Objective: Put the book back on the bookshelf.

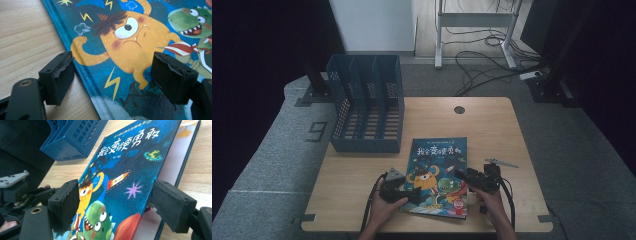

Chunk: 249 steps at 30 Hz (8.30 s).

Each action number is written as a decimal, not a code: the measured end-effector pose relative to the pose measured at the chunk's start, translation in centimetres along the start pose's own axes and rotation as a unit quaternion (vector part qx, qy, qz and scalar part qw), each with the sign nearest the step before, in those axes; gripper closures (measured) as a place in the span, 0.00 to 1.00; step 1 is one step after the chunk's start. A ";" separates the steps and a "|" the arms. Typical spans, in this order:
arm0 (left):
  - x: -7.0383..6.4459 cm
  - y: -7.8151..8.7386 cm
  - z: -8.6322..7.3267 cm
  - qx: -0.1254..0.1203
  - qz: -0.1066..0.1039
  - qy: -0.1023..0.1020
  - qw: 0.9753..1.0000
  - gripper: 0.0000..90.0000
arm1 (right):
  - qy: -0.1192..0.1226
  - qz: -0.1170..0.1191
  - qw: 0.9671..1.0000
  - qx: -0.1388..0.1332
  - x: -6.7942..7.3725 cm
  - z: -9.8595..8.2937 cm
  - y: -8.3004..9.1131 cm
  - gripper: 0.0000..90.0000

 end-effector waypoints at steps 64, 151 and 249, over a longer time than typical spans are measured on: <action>0.4 0.2 0.0 0.004 0.003 -0.003 1.000 0.20 | 0.021 -0.022 0.998 0.046 -1.1 -0.6 -2.7 0.42; -4.1 0.8 -1.3 0.056 -0.034 -0.093 0.994 0.20 | -0.056 0.009 0.998 -0.033 -4.0 4.3 -0.4 0.84; -4.8 -0.3 -1.6 0.067 -0.036 -0.094 0.993 0.09 | 0.062 0.050 0.990 -0.113 0.9 6.8 2.7 0.88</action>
Point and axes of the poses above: each handheld gripper's, and its own axes: y roughly backward along the jaws, z roughly out of its top, x roughly to its left, the point moved 7 cm from there along -y, roughly forward along the jaws, and after that the axes turned 8 degrees about -x, right-handed, at the moved point
